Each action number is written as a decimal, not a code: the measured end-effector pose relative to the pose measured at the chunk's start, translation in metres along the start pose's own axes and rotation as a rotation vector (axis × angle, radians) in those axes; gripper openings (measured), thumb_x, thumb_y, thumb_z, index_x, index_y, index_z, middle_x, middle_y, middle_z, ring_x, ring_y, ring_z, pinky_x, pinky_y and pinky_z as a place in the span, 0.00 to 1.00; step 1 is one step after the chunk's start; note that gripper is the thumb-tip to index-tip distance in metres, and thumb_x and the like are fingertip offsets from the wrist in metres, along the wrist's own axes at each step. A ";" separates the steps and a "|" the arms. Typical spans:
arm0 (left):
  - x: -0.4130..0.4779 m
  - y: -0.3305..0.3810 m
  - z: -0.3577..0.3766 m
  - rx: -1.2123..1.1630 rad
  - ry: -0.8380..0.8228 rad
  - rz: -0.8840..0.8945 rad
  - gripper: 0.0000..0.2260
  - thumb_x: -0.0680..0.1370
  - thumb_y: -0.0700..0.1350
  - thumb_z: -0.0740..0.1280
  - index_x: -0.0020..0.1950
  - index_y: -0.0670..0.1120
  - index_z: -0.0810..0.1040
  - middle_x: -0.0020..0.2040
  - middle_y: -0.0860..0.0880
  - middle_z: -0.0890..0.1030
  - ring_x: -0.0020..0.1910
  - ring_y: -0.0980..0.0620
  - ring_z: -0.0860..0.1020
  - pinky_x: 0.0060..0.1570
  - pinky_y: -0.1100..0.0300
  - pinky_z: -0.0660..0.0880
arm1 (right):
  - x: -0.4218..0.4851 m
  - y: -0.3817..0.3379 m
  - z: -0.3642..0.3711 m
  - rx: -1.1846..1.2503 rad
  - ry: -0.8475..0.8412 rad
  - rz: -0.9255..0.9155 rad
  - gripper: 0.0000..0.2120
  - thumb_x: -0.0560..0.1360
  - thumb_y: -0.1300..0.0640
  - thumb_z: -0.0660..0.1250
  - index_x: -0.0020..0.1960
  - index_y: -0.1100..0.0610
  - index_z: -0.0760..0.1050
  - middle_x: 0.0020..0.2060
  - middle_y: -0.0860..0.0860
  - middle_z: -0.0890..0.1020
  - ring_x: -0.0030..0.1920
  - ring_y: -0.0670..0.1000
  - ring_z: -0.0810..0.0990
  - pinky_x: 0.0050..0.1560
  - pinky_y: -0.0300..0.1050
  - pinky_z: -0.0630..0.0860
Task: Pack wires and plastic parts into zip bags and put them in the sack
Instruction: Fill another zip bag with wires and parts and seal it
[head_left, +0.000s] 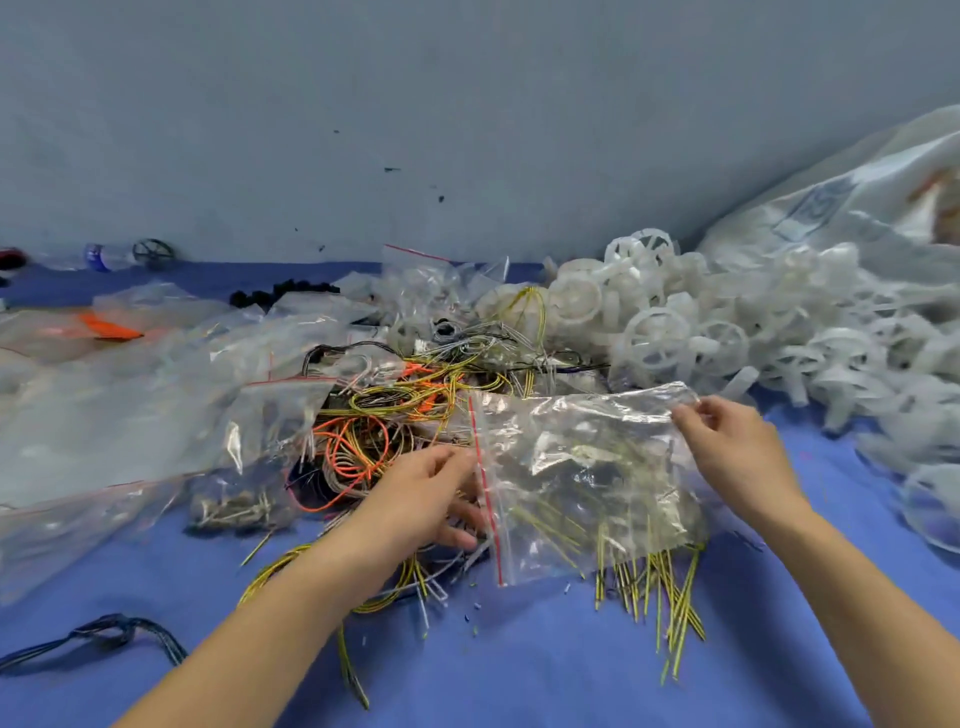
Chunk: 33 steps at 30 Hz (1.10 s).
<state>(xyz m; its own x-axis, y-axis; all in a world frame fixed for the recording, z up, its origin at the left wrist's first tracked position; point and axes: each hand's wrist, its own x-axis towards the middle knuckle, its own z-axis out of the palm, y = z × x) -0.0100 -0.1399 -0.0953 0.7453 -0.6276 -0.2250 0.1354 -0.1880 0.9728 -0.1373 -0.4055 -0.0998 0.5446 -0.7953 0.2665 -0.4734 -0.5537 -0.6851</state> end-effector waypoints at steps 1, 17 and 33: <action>0.000 0.000 0.003 0.015 -0.009 0.002 0.10 0.82 0.47 0.63 0.51 0.44 0.82 0.39 0.48 0.83 0.34 0.51 0.81 0.29 0.59 0.78 | 0.001 0.002 -0.004 -0.053 0.017 0.011 0.14 0.78 0.49 0.62 0.37 0.55 0.73 0.35 0.52 0.80 0.43 0.61 0.77 0.36 0.50 0.67; -0.002 -0.013 0.017 0.125 -0.041 0.067 0.10 0.82 0.39 0.60 0.53 0.48 0.81 0.48 0.43 0.83 0.36 0.52 0.81 0.32 0.59 0.79 | -0.077 -0.069 0.032 -0.130 -0.263 -0.417 0.17 0.77 0.40 0.57 0.63 0.43 0.71 0.53 0.41 0.74 0.56 0.45 0.74 0.51 0.46 0.73; 0.002 -0.019 0.038 0.197 -0.072 0.100 0.14 0.82 0.39 0.54 0.55 0.58 0.73 0.38 0.48 0.81 0.33 0.50 0.81 0.31 0.57 0.79 | -0.088 -0.067 0.047 -0.198 -0.414 -0.340 0.20 0.79 0.41 0.57 0.69 0.44 0.66 0.54 0.43 0.72 0.57 0.47 0.73 0.52 0.46 0.72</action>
<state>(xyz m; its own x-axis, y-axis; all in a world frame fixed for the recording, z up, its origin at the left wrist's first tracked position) -0.0360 -0.1660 -0.1165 0.6994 -0.7013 -0.1380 -0.0720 -0.2612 0.9626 -0.1212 -0.2863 -0.1089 0.8959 -0.4235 0.1341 -0.3234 -0.8288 -0.4567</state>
